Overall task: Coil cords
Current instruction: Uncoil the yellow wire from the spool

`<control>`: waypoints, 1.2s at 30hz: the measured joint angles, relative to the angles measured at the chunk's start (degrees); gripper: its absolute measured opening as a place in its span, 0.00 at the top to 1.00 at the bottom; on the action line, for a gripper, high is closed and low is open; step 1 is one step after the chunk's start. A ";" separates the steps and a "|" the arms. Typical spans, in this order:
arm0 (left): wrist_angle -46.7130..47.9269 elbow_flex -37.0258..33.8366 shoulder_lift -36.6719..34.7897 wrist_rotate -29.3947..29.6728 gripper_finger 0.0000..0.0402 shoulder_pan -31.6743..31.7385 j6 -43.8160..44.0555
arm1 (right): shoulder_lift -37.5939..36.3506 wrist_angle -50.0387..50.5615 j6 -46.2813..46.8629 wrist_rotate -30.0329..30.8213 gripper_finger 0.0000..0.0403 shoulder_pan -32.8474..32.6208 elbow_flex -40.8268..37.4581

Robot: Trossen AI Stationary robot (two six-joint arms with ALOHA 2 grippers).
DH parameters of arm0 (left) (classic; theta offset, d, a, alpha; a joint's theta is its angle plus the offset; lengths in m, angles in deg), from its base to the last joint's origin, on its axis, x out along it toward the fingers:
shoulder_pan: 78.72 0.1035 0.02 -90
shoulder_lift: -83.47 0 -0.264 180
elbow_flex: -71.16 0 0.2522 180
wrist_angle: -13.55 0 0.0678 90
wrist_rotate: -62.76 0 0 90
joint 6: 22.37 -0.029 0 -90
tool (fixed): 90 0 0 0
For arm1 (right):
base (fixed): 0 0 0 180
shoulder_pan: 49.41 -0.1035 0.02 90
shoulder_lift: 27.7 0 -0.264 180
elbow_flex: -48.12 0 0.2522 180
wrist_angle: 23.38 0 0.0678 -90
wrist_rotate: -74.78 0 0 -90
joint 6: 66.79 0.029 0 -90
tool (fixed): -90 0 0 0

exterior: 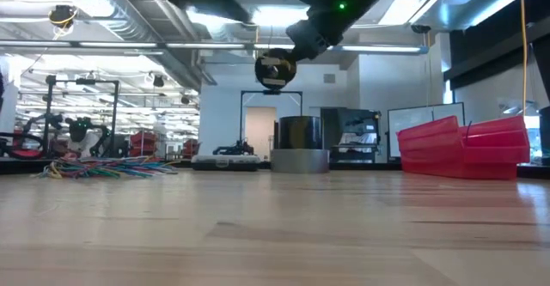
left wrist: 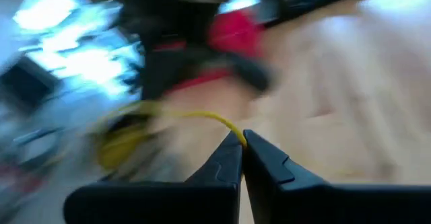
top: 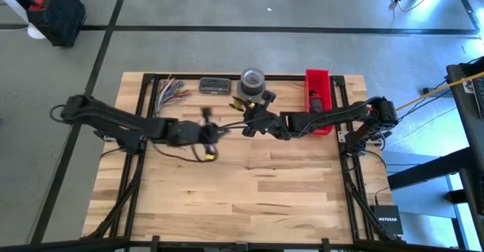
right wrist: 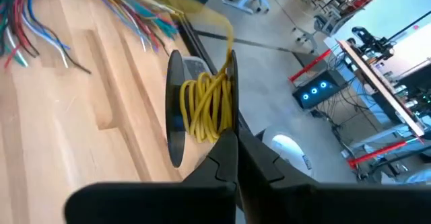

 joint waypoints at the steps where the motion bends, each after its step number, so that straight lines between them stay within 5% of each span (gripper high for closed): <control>1: 2.31 -0.08 -2.34 5.73 1.00 -1.02 0.48 | 0.00 0.55 0.34 0.00 1.00 -0.01 0.00; 6: 15.86 -3.16 -12.48 28.55 0.99 -2.21 8.44 | 0.00 0.79 0.59 -0.02 1.00 -0.01 0.00; 10: 26.52 -6.23 -18.34 31.06 0.99 2.65 16.94 | 0.00 -1.68 1.11 -0.53 1.00 -0.06 0.00; 13: 28.42 -8.66 -20.29 25.95 0.99 7.66 18.59 | -0.32 -3.98 1.79 -2.93 1.00 -0.08 0.00; 18: 24.44 -11.84 -18.39 6.68 0.99 14.80 15.72 | -1.66 -9.84 0.14 -3.75 1.00 -0.06 0.00; 26: 6.06 -15.33 -4.79 -13.21 0.95 18.77 12.92 | -2.50 -28.40 -11.63 -4.13 1.00 0.01 0.01; 31: -2.05 -13.17 4.49 -17.85 0.86 18.20 15.48 | -2.54 -30.09 -13.98 -4.15 1.00 0.01 0.04; 36: 12.26 -6.82 6.98 -17.68 0.73 17.87 17.40 | -2.51 -25.38 -14.08 -2.71 1.00 0.01 0.02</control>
